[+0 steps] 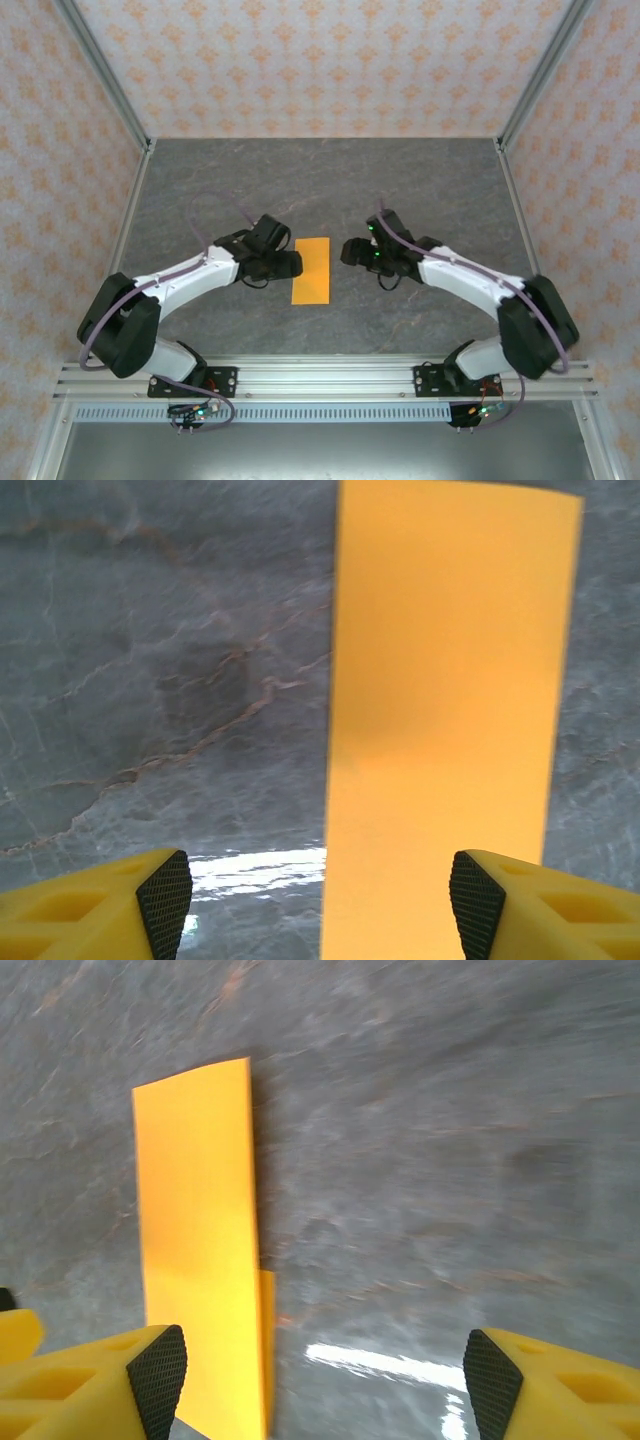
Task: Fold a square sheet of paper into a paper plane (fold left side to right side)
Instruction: Third fold the triangle at the center of the table.
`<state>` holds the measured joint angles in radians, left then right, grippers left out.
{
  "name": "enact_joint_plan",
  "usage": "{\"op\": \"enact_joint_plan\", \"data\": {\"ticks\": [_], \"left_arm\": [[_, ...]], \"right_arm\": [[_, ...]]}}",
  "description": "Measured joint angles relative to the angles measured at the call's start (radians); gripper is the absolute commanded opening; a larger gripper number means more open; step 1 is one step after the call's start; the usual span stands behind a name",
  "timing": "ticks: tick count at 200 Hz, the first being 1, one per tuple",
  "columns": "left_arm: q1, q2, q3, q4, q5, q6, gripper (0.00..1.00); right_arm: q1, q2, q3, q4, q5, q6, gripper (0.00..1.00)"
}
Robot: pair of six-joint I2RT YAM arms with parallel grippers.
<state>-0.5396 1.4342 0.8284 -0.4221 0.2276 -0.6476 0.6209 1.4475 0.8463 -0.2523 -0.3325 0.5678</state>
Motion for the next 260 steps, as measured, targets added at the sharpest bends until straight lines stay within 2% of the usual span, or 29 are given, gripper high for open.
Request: {"op": "enact_joint_plan", "data": {"ticks": [44, 91, 184, 260], "left_arm": [[0.06, -0.01, -0.076, 0.152, 0.152, -0.022, 0.73], [0.063, -0.008, -0.082, 0.222, 0.216, -0.035, 0.73], [0.063, 0.093, -0.081, 0.254, 0.25, -0.049, 0.73], [0.068, 0.156, -0.071, 0.282, 0.303, -0.072, 0.69]], "right_arm": [[0.027, 0.267, 0.145, 0.191, -0.107, 0.042, 0.73], [0.027, 0.428, 0.28, 0.234, -0.121, 0.044, 0.72], [0.027, 0.489, 0.319, 0.185, -0.105, -0.002, 0.7], [0.027, 0.489, 0.319, 0.179, -0.102, -0.024, 0.67]]}}
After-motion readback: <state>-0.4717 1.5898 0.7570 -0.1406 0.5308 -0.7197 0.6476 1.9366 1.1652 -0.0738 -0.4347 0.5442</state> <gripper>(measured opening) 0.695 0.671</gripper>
